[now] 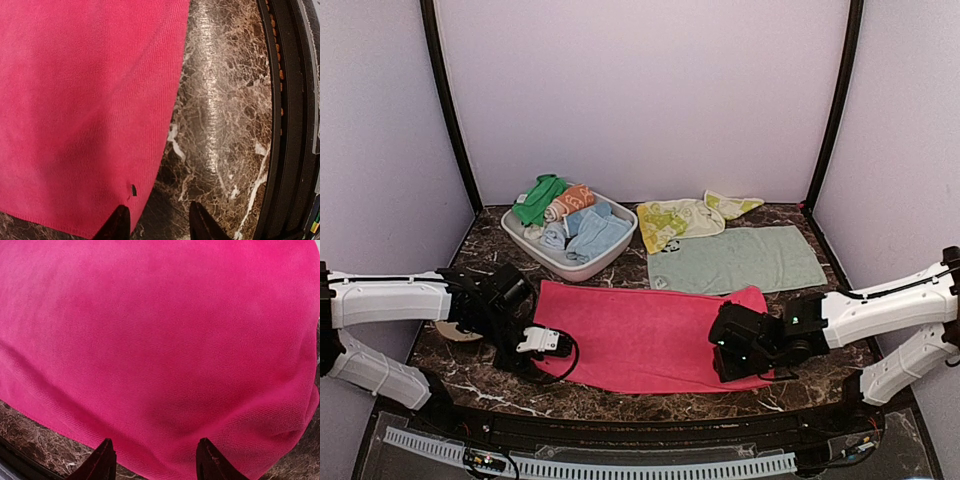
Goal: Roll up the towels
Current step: Pick up the towel from the center of the board.
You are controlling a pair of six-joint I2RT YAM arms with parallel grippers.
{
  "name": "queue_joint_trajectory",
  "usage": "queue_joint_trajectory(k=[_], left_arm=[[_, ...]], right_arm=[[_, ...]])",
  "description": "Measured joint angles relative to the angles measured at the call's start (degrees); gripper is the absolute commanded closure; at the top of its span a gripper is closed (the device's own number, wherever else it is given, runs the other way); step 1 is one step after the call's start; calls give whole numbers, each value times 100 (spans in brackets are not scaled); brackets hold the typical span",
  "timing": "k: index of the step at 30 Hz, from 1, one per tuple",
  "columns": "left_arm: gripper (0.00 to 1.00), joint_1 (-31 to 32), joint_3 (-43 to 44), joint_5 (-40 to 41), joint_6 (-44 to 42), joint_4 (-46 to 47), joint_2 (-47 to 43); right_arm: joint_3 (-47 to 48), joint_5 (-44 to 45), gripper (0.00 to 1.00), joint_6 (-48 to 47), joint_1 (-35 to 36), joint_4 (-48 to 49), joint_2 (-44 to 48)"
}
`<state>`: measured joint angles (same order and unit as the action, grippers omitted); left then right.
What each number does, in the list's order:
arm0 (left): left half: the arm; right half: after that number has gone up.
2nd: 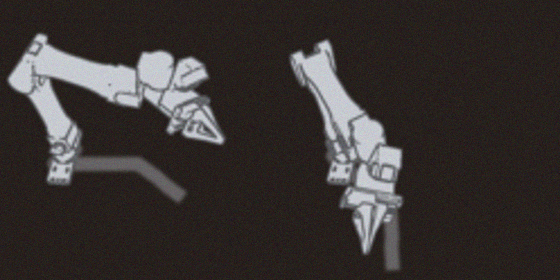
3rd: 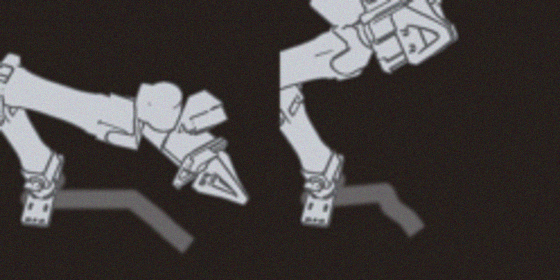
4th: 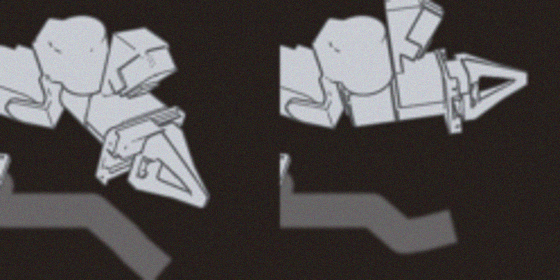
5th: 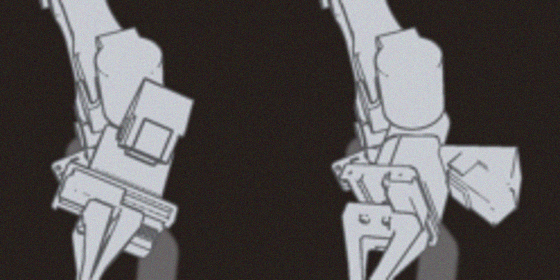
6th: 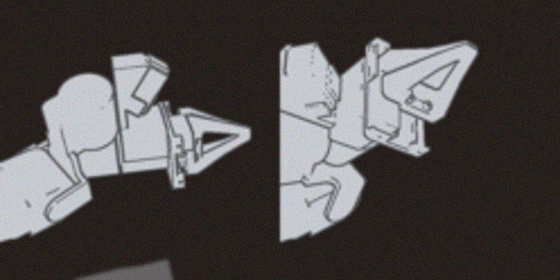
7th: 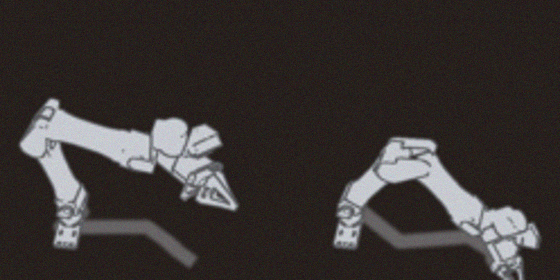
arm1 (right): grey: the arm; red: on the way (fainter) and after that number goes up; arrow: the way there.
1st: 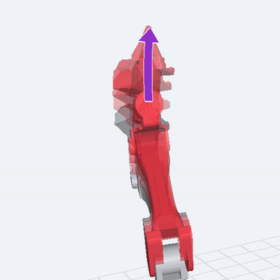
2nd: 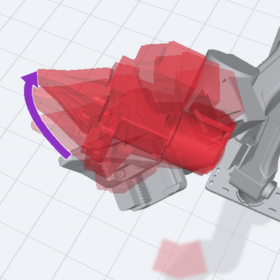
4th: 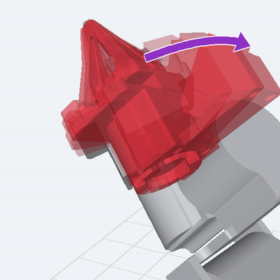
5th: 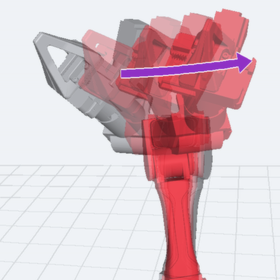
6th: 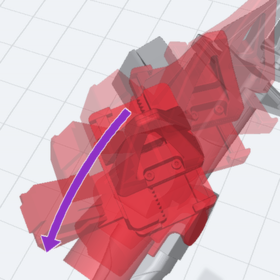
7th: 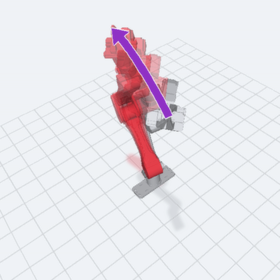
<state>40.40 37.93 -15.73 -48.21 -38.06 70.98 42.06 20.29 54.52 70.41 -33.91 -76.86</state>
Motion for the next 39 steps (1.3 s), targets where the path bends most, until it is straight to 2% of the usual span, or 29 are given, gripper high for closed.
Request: queue_joint_trajectory(k=[7,12,15,18,26,28,30,33,39], left_arm=[[82,35,-245,166,-50,459,186],[100,35,-361,247,-63,588,168],[100,35,-363,280,-44,656,144],[100,35,-363,293,9,708,120],[99,35,-308,295,107,535,-269],[84,35,-201,269,109,345,-358],[73,35,-87,208,101,181,-391],[70,35,-68,142,68,63,-358],[70,37,-68,236,-4,114,188]], right_arm=[[-232,-240,47,190,-2,-98,63],[-710,-409,49,476,-4,-372,822],[-918,-459,50,686,-7,-551,1340],[-1023,-527,52,809,-20,-573,1475],[-1078,-544,55,734,-398,-428,866],[-990,-551,54,560,-636,-348,748],[-946,-553,54,498,-686,-323,717],[-796,-570,54,319,-774,-289,612],[-754,-686,54,168,-870,-260,629]])
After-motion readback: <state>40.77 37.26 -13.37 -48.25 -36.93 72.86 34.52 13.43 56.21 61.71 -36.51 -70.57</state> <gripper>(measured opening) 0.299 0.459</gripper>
